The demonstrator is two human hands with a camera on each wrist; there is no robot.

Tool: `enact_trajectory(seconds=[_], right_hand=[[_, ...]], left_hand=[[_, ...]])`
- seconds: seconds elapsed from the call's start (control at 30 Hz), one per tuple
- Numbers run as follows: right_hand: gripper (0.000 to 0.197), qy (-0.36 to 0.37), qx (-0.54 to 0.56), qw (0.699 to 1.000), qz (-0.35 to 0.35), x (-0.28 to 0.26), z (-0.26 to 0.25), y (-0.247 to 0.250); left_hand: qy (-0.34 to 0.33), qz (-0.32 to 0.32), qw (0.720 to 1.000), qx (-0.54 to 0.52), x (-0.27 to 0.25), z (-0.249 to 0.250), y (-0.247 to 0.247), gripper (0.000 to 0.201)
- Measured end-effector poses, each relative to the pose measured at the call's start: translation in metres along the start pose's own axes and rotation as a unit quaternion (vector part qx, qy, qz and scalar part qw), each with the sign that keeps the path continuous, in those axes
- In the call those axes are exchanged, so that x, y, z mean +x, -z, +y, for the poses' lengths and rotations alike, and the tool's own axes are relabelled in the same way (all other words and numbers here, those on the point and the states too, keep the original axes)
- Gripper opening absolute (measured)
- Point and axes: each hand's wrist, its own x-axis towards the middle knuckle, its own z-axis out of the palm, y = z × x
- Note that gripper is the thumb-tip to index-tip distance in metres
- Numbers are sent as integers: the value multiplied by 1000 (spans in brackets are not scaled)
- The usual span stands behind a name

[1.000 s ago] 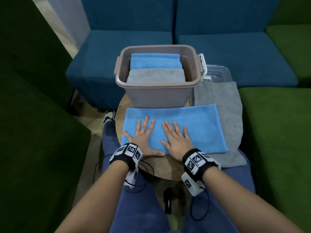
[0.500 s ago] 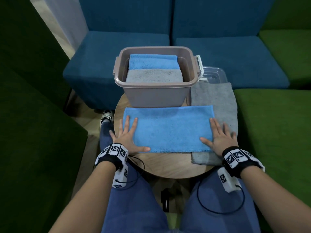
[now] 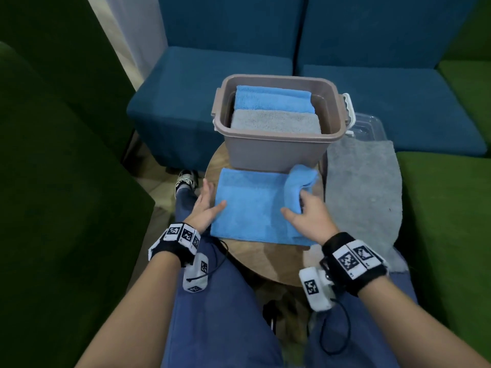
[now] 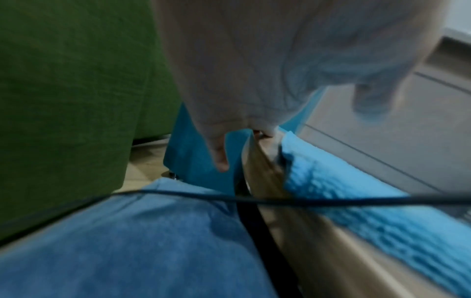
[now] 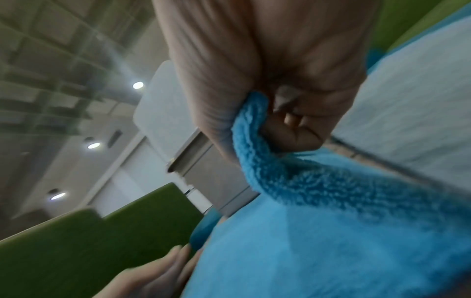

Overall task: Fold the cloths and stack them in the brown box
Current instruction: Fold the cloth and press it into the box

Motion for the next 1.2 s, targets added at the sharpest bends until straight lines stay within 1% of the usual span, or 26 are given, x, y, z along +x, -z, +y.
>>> enact_trajectory(seconds=[0.07,0.1,0.17,0.23,0.3,0.37,0.4,0.43,0.5,0.53,0.57,0.6,0.63,0.7,0.73,0.8,0.83,0.87,0.9,0.93,1.0,1.03,1.07,1.13,1.2], right_hand=[[24,14,7,1000,-24,2,-19,-26],[25,17,4,999,-34,4,-29,-38],[27,23,-9,998,-50,8,-45,-59],[32,24,-19,998,-53,13,-59,-78],[34,18,-33,998,-56,18,-66,-94],[34,3,-68,995,-67,21,-69,-108],[38,-5,-90,993,-74,21,-71,-114],[45,-10,-107,991,-81,22,-72,-118],[66,-21,-128,986,-100,22,-73,-125],[74,-27,-134,985,-107,21,-73,-127],[77,-30,-140,983,-111,21,-74,-127],[75,-31,-144,983,-113,20,-74,-128],[69,-25,-142,983,-112,20,-72,-128],[46,-3,-116,987,-108,19,-68,-125],[38,5,-98,990,-105,19,-64,-122],[43,24,-82,993,-87,21,-53,-109],[47,42,-95,992,-67,22,-47,-100],[50,68,-123,989,-46,24,-39,-89],[54,88,-167,981,-41,26,-29,-78],[59,95,-219,969,-58,28,-17,-67],[69,65,-301,943,-127,28,8,-46],[71,45,-315,936,-152,27,20,-39],[72,33,-315,935,-161,25,30,-32],[73,28,-309,938,-151,21,40,-24],[74,39,-286,950,-122,19,41,-22]], left_hand=[[-10,2,999,-41,6,-3,0,93],[-13,6,999,-50,8,-6,-1,92],[-16,14,999,-48,13,-13,0,93],[1,20,999,-41,14,-15,0,89],[11,24,1000,-10,9,-5,-1,78],[-2,24,1000,-1,8,-2,-1,67],[-13,23,1000,-3,8,-3,0,65],[-21,24,999,-1,10,-6,1,63],[-28,12,1000,6,12,-10,3,59],[-29,8,999,11,13,-11,4,55],[-29,12,999,22,12,-10,3,53],[-30,19,999,33,12,-11,3,53],[-32,26,998,37,11,-11,2,55],[-36,30,998,36,8,-11,2,62],[-42,30,998,40,8,-12,2,65],[-59,32,993,95,3,-10,0,69],[-69,39,988,132,1,-8,-1,70],[-77,48,983,162,-1,-6,-3,71],[-83,55,979,180,-3,-5,-5,72],[-81,61,976,193,-4,-3,-8,72],[-65,58,973,214,-4,1,-14,70],[-55,54,972,223,-4,2,-16,70],[-47,49,971,231,-4,4,-19,70],[-33,48,969,240,-4,8,-21,71],[-23,67,964,257,-5,11,-21,70]])
